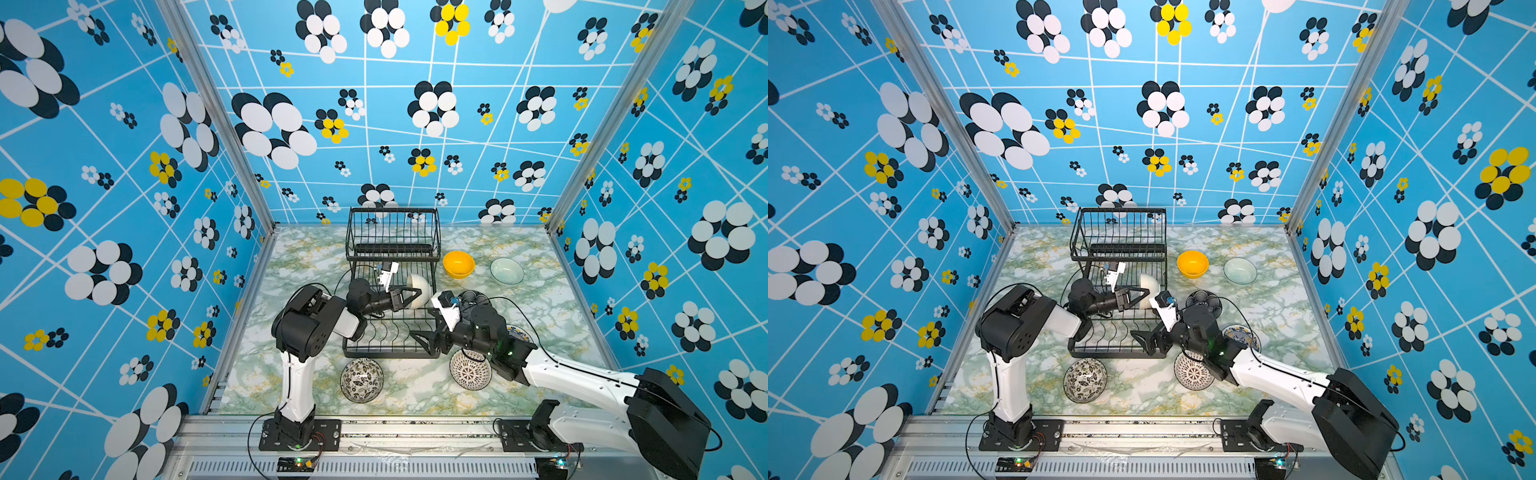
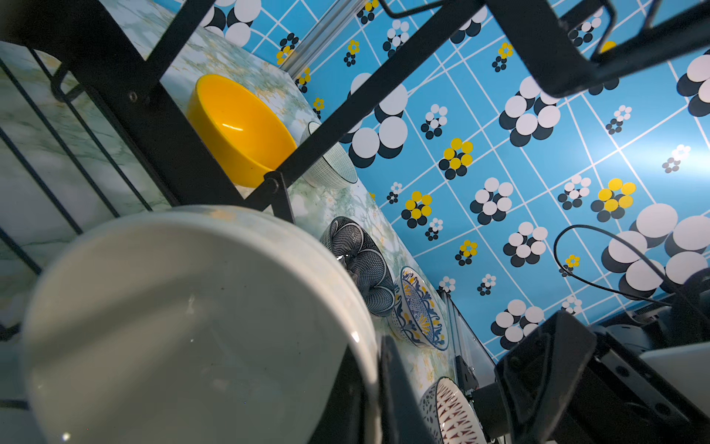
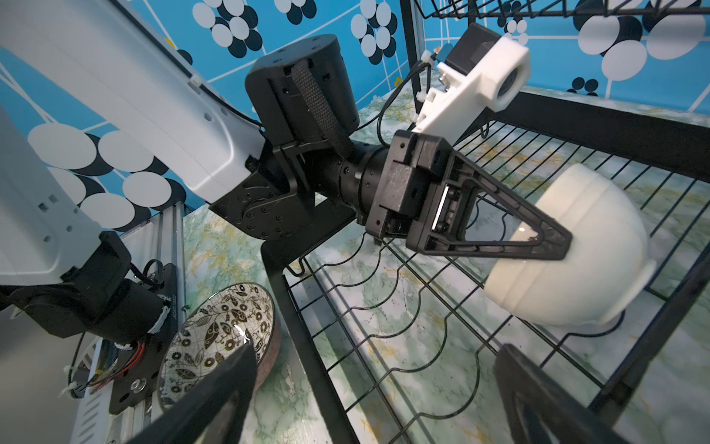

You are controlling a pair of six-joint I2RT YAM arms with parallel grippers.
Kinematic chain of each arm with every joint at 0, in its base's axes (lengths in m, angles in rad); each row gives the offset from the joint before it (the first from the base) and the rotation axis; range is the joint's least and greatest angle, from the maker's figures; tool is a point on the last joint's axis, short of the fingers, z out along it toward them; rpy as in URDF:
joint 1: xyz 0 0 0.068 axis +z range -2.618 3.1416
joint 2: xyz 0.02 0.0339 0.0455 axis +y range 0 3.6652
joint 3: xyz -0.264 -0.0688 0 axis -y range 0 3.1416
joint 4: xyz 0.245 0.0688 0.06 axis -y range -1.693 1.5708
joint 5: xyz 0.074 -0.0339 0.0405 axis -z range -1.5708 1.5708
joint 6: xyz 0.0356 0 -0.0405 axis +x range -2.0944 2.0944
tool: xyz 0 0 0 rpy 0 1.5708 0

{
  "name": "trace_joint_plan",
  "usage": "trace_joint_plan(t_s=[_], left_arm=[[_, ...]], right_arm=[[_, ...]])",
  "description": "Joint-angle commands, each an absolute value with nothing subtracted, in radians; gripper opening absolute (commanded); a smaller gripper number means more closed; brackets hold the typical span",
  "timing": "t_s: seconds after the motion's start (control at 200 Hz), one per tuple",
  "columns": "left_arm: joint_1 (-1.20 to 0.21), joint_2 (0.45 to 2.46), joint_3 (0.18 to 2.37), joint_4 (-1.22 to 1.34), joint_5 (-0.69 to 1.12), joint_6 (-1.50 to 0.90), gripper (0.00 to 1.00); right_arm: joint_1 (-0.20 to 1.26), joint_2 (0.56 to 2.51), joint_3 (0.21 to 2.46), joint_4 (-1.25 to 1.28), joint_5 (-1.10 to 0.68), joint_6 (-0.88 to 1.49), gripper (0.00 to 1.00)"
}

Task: Load bowls into a dish rack
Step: Place the bowl in the dish rack.

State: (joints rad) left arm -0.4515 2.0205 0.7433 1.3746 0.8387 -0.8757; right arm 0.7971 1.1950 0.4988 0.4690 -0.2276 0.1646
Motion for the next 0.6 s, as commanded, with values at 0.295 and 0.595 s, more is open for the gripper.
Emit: trace_joint_plan(t_s=[0.295, 0.595], left_arm=[[-0.484, 1.994, 0.798, 1.399, 0.866, -0.93, 0.0], [-0.482, 2.016, 0.805, 1.399, 0.865, -0.965, 0.0]], right_arm=[[0.792, 1.207, 0.497, 0.503, -0.253, 0.161, 1.0], [0.793, 1.206, 0.497, 0.503, -0.255, 0.161, 1.0]])
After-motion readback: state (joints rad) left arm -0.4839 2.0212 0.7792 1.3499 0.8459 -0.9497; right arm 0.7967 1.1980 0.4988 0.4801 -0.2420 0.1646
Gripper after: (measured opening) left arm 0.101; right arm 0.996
